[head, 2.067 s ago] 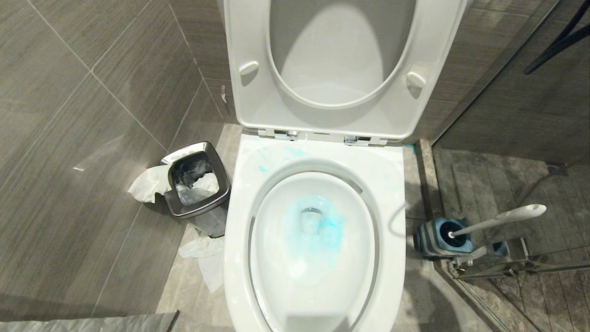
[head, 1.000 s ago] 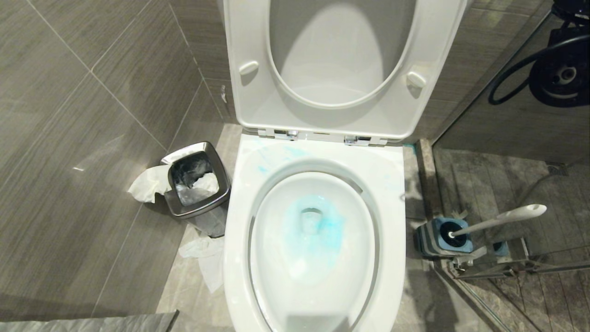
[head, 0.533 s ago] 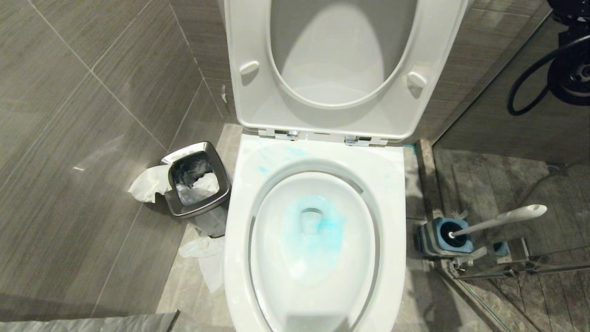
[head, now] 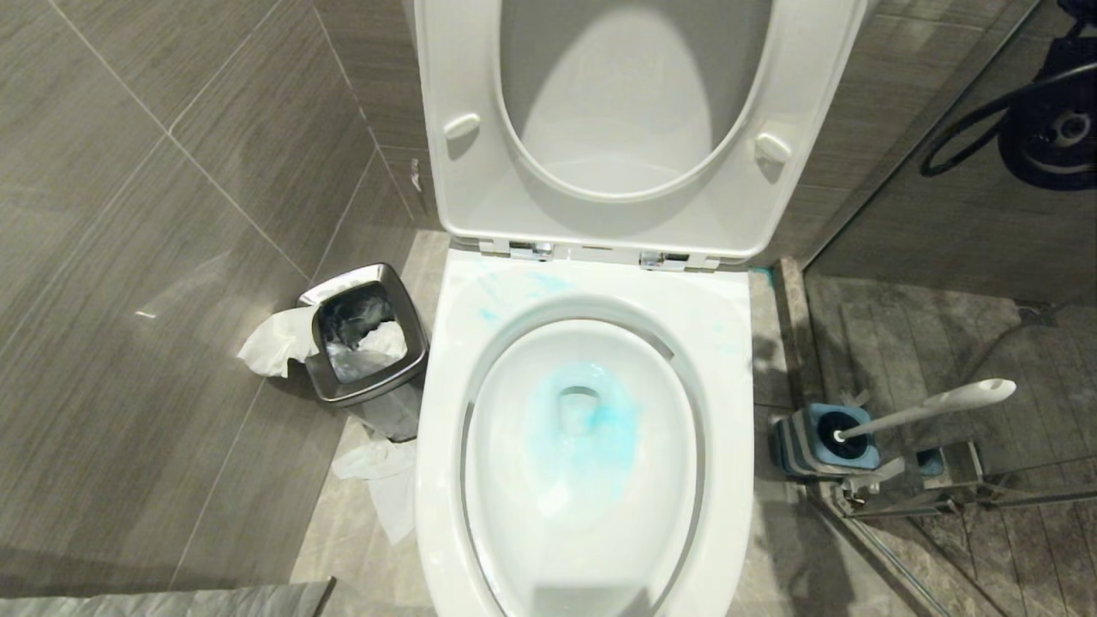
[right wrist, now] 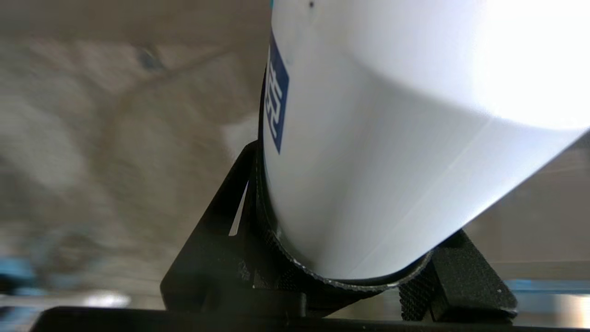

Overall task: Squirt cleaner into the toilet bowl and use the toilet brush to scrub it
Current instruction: Place the cleaning agent on the floor

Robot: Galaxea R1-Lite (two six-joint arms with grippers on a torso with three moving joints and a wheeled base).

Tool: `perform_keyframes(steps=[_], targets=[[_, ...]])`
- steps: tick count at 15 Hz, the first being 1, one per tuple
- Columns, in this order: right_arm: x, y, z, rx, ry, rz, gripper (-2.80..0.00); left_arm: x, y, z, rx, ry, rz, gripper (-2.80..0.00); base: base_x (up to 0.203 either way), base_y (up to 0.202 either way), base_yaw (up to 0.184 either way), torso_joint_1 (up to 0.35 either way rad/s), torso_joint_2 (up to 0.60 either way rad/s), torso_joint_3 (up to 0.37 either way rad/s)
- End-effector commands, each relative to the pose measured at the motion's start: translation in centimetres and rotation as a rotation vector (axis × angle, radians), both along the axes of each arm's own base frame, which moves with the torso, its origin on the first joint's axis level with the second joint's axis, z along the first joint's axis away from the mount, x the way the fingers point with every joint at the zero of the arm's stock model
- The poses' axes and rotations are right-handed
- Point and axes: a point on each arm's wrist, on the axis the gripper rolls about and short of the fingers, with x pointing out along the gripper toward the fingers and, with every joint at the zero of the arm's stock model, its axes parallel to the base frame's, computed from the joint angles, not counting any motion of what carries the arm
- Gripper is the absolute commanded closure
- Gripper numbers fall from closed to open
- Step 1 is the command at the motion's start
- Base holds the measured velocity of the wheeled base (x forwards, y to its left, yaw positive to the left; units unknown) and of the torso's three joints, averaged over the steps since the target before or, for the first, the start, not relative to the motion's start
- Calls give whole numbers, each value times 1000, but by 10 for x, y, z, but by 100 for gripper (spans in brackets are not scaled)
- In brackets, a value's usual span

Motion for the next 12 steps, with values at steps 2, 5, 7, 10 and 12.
perform_keyframes(steps=[2,5,7,10,12], targets=[[14,30,-14,41,-80,83,0,0,0,0,0,2,0,0,0,0,0,0,0,0],[16,48,-20,52,-100,137,0,0,0,0,0,2,0,0,0,0,0,0,0,0],[15,52,-20,55,-104,151,0,0,0,0,0,2,1,0,0,0,0,0,0,0],[15,52,-22,45,-83,150,0,0,0,0,0,2,0,0,0,0,0,0,0,0],[20,47,-21,-4,32,126,0,0,0,0,0,2,1,0,0,0,0,0,0,0]])
